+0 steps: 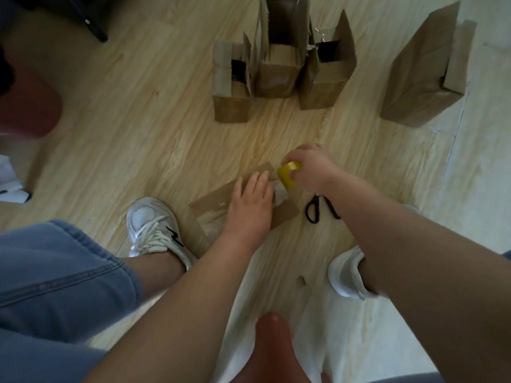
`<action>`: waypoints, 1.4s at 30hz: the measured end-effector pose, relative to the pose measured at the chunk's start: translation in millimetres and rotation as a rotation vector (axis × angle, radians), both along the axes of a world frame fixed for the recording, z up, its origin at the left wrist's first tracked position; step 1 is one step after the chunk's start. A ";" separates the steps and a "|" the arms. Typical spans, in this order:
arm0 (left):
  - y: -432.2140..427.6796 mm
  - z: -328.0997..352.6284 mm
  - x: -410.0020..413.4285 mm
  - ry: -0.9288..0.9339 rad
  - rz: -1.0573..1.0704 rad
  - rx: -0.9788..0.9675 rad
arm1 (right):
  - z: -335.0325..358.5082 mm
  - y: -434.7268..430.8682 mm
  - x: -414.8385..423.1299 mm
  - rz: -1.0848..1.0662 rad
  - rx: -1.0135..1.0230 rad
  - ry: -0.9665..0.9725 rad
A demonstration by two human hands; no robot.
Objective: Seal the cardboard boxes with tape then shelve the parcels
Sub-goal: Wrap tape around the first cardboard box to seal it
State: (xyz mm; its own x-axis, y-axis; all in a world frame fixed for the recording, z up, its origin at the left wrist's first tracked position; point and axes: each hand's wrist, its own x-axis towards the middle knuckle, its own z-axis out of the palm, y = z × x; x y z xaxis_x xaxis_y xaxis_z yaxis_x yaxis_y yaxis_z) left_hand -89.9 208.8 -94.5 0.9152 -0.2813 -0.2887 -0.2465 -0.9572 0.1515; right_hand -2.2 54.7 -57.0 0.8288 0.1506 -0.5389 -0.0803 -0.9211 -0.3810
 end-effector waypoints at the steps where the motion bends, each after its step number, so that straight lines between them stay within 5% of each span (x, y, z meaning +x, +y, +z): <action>1: 1.5 -2.6 0.3 0.053 0.008 -0.027 | 0.7 -2.1 1.6 -0.020 0.035 0.002; 25: 39.7 -26.1 -3.8 0.084 -0.024 -0.077 | -15.7 27.7 4.6 0.080 -0.374 -0.051; 36: 36.3 -24.6 -10.7 -0.006 0.001 -0.062 | -28.9 19.0 17.8 0.152 -0.168 -0.090; 42: 40.1 -31.9 -10.3 0.019 0.002 -0.062 | -26.4 -5.6 2.5 -0.261 0.121 -0.103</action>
